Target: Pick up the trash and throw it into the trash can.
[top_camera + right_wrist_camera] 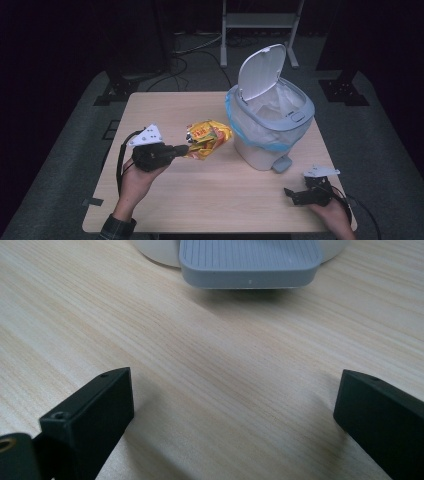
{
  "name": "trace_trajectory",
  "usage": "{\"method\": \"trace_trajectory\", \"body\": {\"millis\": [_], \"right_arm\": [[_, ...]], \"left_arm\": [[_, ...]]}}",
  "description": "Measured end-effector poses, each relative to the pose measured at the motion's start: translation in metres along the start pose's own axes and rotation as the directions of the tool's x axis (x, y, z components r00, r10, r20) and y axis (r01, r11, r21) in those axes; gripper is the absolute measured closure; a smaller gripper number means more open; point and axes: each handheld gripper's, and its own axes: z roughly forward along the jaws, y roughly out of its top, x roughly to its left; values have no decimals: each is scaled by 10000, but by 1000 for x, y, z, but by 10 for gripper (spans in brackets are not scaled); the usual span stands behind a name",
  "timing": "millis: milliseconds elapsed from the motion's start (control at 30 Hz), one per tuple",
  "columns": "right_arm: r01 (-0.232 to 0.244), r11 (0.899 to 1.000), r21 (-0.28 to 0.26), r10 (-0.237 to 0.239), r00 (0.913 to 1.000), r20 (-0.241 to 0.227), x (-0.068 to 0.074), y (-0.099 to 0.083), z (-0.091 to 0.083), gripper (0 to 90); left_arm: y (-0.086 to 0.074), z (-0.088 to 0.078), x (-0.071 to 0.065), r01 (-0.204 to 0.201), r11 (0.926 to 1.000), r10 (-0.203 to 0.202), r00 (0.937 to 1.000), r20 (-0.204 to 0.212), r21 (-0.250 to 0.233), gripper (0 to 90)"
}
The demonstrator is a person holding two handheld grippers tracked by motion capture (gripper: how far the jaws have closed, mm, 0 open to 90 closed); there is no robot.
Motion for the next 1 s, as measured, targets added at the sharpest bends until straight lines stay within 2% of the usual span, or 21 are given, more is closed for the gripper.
{"method": "trace_trajectory", "body": {"millis": [367, 667, 1000], "right_arm": [[14, 10000, -8, -14, 10000, 2, 0, 0, 0, 16], [12, 10000, -12, -12, 10000, 5, 0, 0, 0, 16], [1, 10000, -4, -1, 10000, -10, 0, 0, 0, 16]], "left_arm": [[28, -9, -5, -321, 9985, 335, 9989, 331, -435, 890], [60, -15, -9, -662, 9925, 743, 9942, 772, -1030, 891], [84, -8, -12, -973, 9866, 1105, 9891, 973, -1312, 891]]}}
